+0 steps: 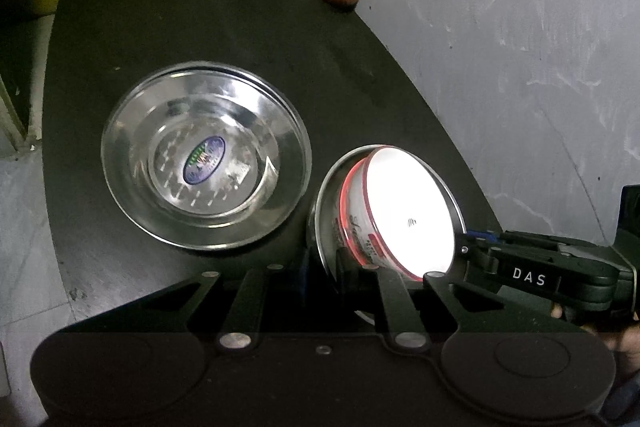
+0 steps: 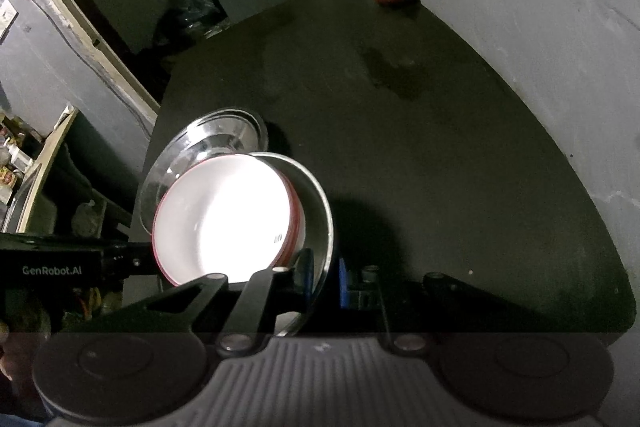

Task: Organize plates and bowls
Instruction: 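Lift the steel bowl with both grippers and carry it over the plate stack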

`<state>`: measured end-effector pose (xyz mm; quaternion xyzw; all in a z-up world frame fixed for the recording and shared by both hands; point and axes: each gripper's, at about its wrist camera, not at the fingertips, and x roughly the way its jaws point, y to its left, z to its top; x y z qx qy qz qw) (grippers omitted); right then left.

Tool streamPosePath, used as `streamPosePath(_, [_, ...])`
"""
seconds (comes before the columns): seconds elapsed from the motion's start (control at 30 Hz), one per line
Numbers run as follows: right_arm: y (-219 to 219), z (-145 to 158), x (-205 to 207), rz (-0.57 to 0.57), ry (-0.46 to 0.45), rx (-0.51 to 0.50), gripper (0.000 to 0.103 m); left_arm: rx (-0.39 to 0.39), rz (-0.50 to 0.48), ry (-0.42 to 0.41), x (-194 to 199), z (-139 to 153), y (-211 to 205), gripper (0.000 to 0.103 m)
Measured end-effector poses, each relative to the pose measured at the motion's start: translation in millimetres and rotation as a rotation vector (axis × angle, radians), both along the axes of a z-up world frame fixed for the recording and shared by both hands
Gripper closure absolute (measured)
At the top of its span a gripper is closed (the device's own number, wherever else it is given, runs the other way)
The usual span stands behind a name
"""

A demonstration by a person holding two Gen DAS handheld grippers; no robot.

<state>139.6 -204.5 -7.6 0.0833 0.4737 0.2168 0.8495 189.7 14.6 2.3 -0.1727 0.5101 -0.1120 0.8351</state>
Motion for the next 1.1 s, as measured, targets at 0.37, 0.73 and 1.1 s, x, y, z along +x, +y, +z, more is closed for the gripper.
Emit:
streamPosePath(0.37, [13.6,8.8,11.7,0.041,-0.030,0.004,0.089,-0.001,0.050,-0.028,0.8,8.4,14.3,0.089])
streamPosePath(0.73, [34.0,15.4,27.4,0.089,-0.047,0.008,0.089,0.000,0.109,-0.041,3.8,13.4,34.5,0.089])
streamPosePath(1.1, [64.7,17.8,47.9,0.165,-0.057,0.006,0.089,0.012,0.187,-0.044,9.9,13.9,60.5,0.089])
